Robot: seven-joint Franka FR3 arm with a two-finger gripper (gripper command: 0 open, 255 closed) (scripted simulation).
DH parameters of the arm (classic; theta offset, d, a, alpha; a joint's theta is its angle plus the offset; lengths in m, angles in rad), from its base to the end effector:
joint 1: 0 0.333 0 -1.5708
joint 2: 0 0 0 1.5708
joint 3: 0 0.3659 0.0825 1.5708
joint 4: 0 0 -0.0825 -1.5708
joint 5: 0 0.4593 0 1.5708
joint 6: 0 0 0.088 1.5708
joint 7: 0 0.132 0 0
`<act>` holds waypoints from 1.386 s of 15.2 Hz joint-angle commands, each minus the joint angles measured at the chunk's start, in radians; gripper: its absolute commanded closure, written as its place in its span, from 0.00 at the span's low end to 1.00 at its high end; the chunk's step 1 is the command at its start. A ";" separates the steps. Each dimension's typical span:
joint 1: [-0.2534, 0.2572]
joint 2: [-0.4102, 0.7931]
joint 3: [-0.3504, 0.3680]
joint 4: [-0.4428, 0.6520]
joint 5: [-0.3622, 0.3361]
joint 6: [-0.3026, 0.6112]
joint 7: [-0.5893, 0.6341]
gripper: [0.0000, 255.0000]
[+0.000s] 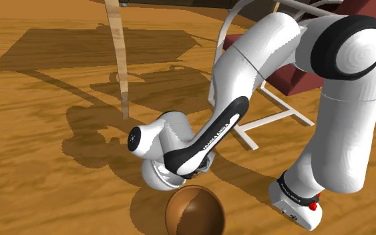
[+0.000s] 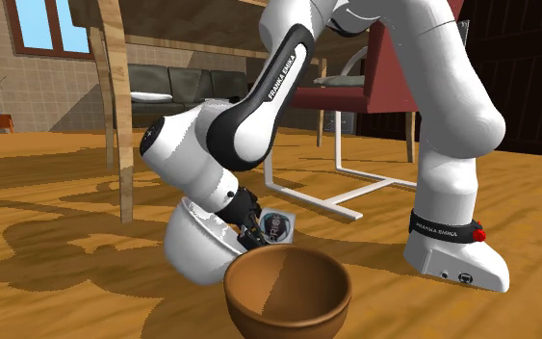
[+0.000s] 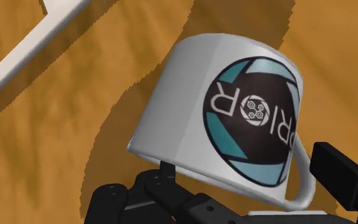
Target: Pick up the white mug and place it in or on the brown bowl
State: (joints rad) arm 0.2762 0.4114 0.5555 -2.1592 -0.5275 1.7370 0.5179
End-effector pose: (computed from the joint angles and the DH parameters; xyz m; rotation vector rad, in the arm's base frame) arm 0.3846 0.3565 0.1687 2.3194 0.7886 -0.5281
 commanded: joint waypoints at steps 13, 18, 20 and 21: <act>-0.063 0.045 0.090 -0.030 -0.027 0.180 0.051 1.00; -0.093 0.062 0.088 -0.019 -0.057 0.183 0.040 1.00; -0.114 0.041 0.113 -0.022 -0.046 0.165 0.031 1.00; -0.124 0.030 0.124 -0.023 -0.040 0.157 0.025 1.00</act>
State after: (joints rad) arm 0.1652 0.4329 0.6764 -2.1777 -0.5669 1.7850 0.5487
